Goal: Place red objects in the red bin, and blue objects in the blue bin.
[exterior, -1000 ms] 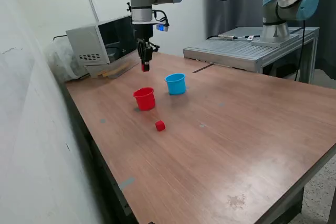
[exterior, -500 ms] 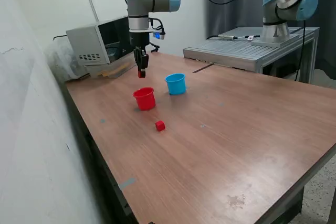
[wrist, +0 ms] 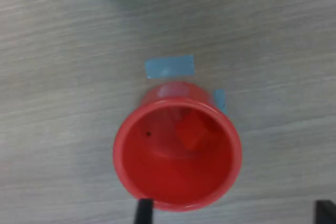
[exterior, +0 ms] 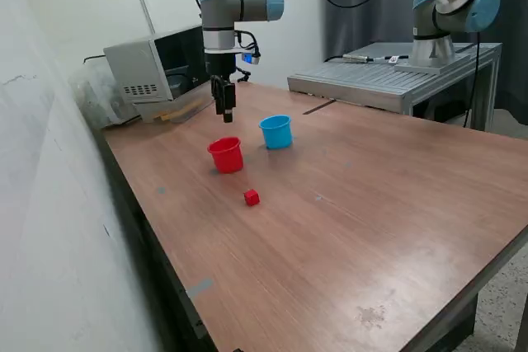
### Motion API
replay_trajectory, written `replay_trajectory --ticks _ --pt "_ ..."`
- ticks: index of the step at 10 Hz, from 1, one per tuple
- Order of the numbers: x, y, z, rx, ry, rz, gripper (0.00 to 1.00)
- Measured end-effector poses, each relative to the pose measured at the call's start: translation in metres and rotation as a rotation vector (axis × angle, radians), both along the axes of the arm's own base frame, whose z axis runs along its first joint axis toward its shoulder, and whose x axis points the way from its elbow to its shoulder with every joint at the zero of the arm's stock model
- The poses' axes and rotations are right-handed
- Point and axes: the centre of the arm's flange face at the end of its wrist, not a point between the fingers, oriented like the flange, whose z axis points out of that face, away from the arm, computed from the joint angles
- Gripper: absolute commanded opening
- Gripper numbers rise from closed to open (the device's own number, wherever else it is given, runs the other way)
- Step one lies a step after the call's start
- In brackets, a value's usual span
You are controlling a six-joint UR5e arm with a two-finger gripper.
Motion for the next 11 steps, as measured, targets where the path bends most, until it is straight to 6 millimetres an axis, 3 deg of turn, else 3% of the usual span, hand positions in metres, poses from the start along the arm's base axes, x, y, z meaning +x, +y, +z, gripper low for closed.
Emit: replay_trajectory --ticks 2,4,9,11 --pt "0.002 -0.002 0.000 0.002 -0.004 0.003 1.00" --pt "0.016 -0.017 0.016 0.011 -0.006 0.039 1.00" --pt "0.079 -0.162 0.090 0.037 0.037 0.299 1.00" --pt "0.099 -0.213 0.111 0.038 0.057 0.370 1.00"
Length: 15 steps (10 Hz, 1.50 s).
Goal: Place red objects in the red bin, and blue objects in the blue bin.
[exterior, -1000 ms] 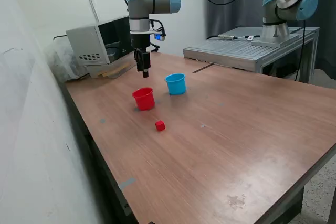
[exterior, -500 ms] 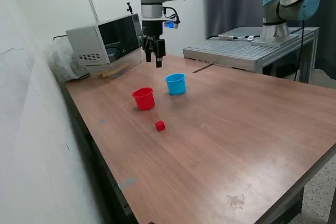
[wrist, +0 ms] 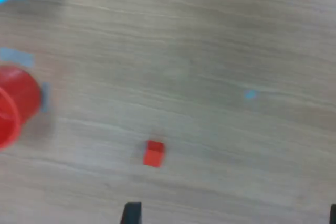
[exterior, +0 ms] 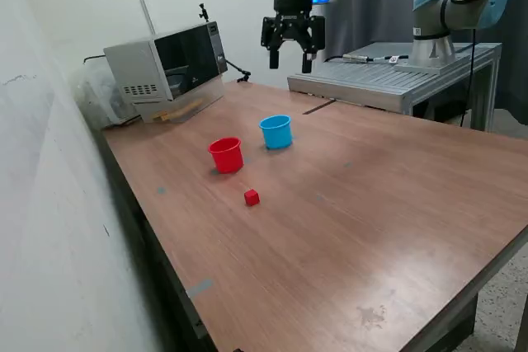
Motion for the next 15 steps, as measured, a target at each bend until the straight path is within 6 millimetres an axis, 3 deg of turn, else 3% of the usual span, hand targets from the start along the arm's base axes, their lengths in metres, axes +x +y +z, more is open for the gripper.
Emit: replay_trajectory --ticks 2,5,9,15 --pt "0.008 -0.023 0.005 -0.005 0.005 0.029 1.00" --pt "-0.011 -0.031 -0.014 -0.012 -0.006 0.025 1.00" --pt "-0.064 -0.028 -0.076 -0.021 -0.040 -0.031 1.00" --pt "-0.114 -0.027 -0.151 -0.038 -0.046 -0.110 1.00"
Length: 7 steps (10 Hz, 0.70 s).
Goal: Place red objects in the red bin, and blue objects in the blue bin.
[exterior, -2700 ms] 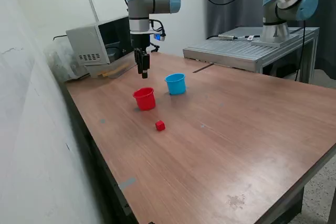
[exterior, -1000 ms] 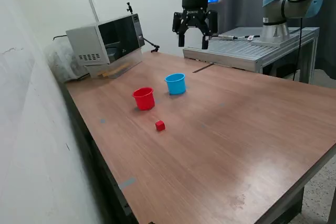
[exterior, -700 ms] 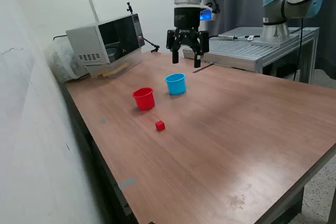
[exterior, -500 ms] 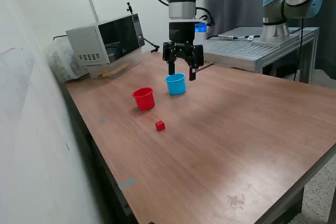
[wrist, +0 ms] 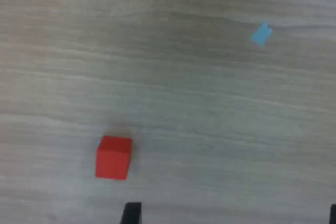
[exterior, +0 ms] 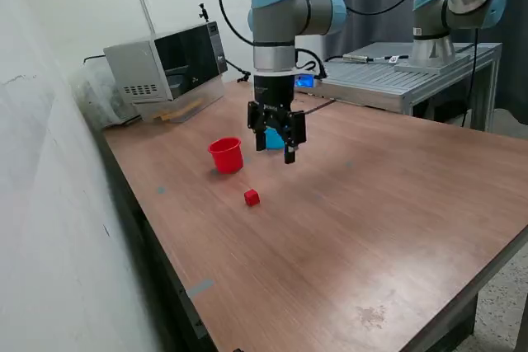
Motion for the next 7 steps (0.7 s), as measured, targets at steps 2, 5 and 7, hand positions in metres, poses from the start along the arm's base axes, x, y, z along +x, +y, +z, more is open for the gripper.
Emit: replay_trajectory --ticks 2,5,7 --pt "-0.011 0.012 -0.026 -0.003 -0.007 -0.039 1.00" --pt "-0.027 0.046 -0.050 -0.004 -0.014 -0.093 1.00" --pt "-0.033 0.063 -0.061 -0.004 -0.018 -0.114 1.00"
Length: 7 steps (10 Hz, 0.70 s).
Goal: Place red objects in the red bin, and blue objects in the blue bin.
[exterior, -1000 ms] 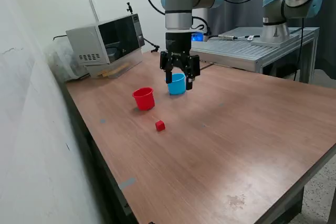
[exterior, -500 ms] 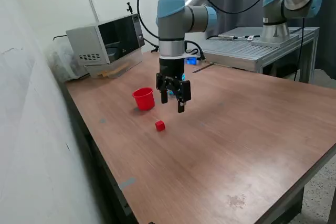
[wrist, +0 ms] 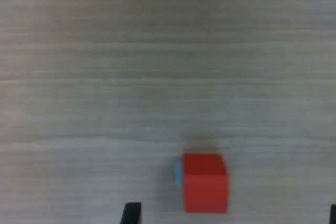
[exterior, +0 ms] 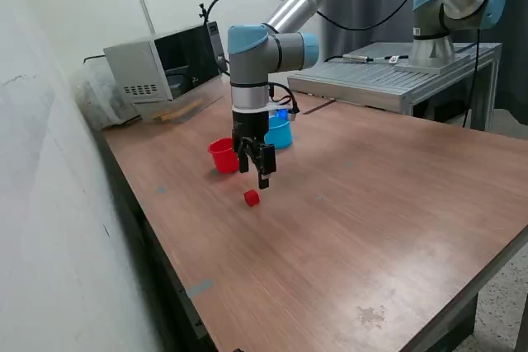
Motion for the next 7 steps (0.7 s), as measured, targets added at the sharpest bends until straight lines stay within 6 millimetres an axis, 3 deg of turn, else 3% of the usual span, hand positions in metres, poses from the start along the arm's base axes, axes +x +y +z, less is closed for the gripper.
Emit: replay_trajectory --ticks 7 --pt "-0.007 0.007 -0.017 0.000 0.007 -0.009 1.00"
